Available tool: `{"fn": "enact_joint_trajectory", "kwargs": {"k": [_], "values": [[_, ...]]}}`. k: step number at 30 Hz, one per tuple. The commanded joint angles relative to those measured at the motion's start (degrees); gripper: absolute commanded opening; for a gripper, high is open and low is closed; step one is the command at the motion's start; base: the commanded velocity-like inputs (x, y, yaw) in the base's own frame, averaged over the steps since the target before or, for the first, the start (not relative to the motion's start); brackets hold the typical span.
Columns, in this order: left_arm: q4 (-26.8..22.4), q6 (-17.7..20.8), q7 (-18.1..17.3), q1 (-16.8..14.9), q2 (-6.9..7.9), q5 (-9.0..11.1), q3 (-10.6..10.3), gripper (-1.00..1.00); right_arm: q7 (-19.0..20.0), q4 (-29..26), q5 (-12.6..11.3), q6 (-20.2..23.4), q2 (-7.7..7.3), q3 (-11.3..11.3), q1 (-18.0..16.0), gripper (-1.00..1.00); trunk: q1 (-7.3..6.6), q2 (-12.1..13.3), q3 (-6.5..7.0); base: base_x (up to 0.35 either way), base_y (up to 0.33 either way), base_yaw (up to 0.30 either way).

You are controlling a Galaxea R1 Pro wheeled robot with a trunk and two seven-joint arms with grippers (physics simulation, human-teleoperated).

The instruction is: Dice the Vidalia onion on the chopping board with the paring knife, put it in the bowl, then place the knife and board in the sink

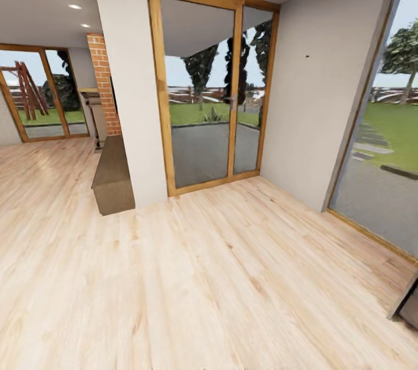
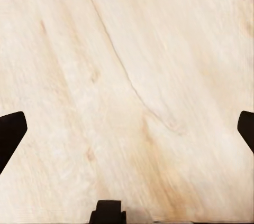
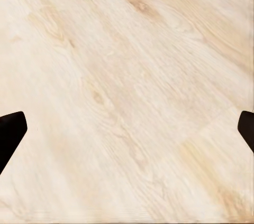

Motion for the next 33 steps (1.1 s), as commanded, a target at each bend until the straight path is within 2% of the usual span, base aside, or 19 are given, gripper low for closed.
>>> {"fn": "enact_joint_trajectory", "kwargs": {"k": [1, 33], "values": [[-0.04, -0.13, 0.01, 0.01, 0.01, 0.17, 0.02, 1.0, -0.03, 0.04, -0.2, -0.18, 0.01, -0.01, -0.05, 1.0, -0.02, -0.03, -0.05, -0.185, -0.173, -0.279], [-0.04, -0.16, 0.01, 0.01, 0.02, 0.17, 0.02, 1.0, -0.08, -0.07, -0.21, -0.18, -0.05, -0.01, -0.05, 1.0, -0.02, -0.03, -0.05, -0.171, -0.172, -0.279]]}}
